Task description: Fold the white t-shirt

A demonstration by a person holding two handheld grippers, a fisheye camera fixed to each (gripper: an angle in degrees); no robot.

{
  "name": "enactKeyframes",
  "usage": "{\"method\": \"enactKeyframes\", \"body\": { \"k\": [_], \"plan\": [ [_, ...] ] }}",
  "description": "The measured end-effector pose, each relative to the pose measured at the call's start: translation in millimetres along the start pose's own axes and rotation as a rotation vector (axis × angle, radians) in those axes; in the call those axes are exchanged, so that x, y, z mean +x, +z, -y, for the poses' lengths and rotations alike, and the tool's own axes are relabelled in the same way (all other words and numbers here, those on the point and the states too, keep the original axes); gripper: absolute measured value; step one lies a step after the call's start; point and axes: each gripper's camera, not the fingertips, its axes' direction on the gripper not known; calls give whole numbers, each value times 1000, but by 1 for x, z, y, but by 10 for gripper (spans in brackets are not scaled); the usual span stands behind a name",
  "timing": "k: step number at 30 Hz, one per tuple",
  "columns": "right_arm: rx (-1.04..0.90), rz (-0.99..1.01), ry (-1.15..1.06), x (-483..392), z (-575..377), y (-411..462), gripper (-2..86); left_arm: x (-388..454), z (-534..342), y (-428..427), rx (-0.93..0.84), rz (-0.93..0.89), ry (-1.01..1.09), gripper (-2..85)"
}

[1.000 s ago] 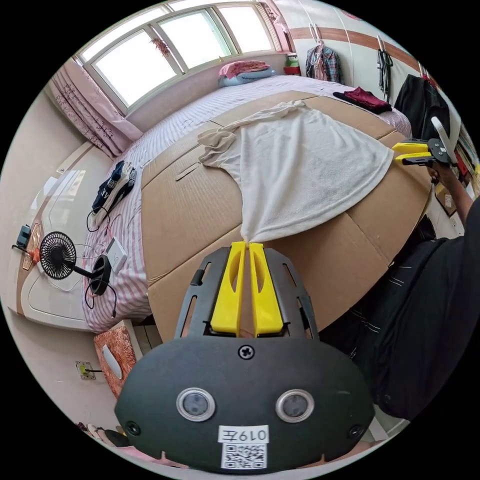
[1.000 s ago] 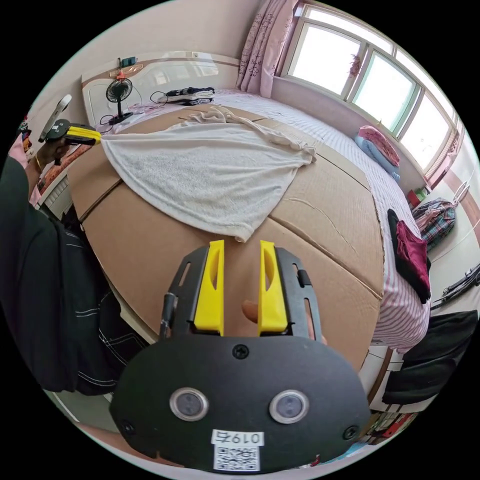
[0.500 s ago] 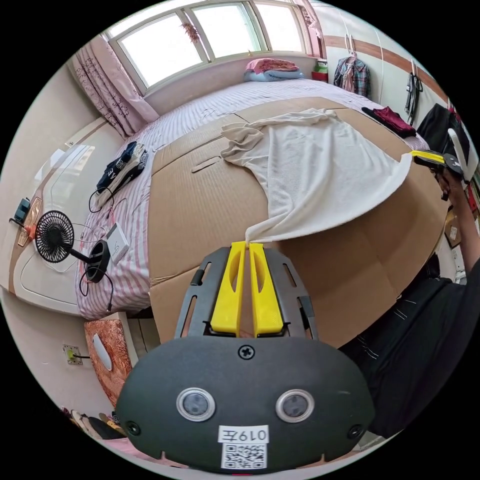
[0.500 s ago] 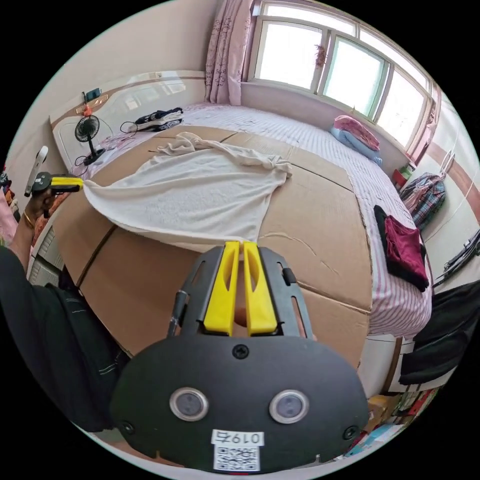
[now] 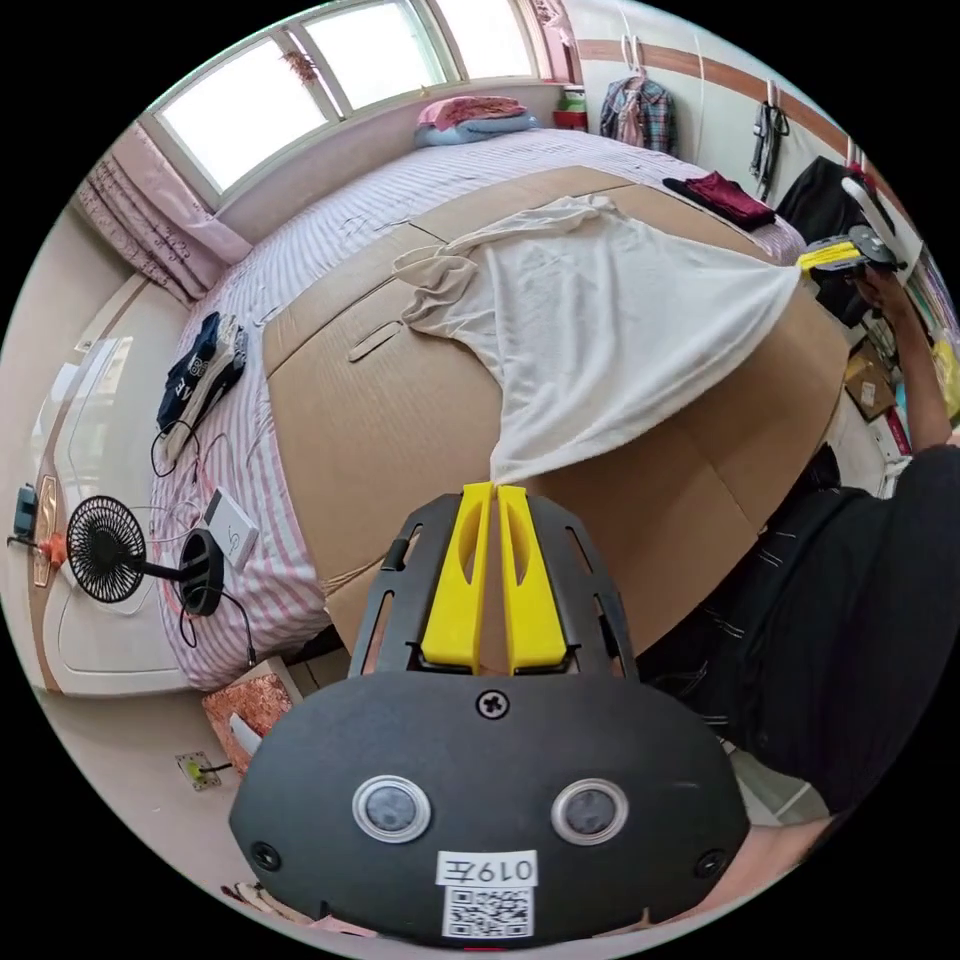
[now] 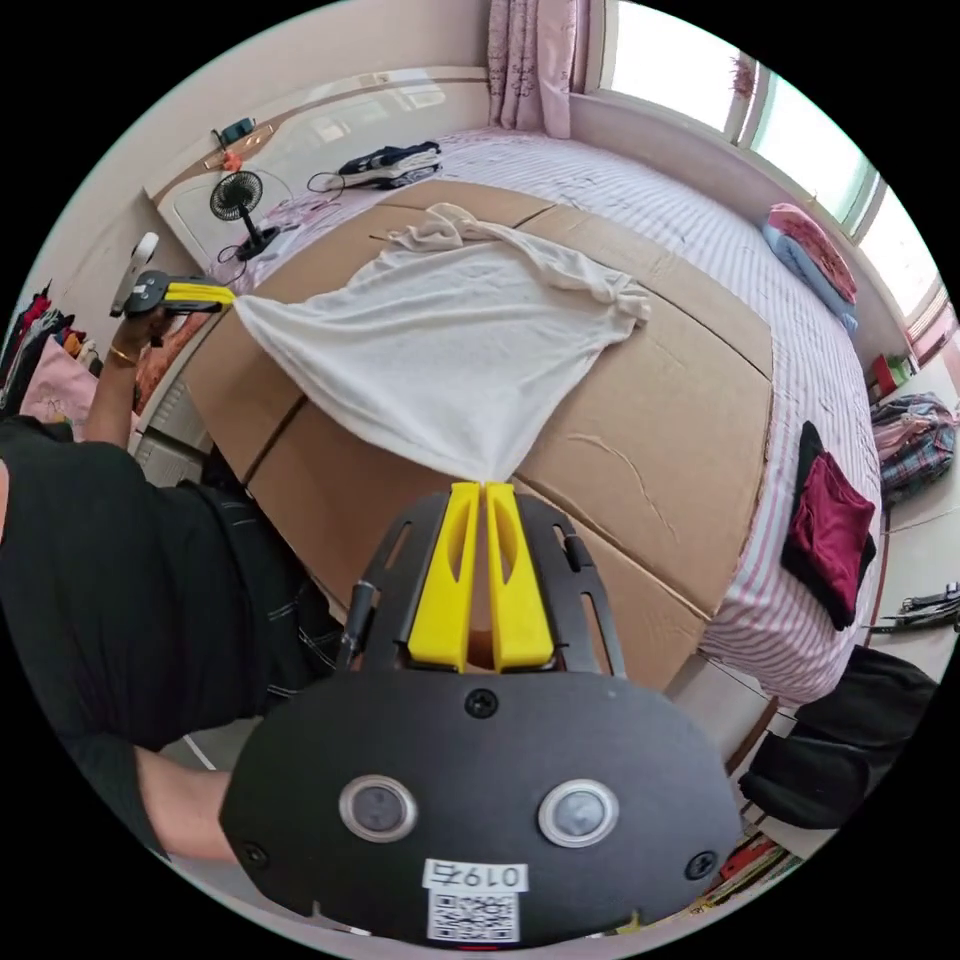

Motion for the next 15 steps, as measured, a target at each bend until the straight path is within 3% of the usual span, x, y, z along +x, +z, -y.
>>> {"method": "enactKeyframes", "body": {
  "k": [9,15],
  "plan": [
    [-195,-5,21,-1,-6,35,-9,8,-8,11,-170,-151,111,7],
    [-191,12,44,-4,-7,35,-9,5,-13,0,-191,-187,152,6]
  ]
}}
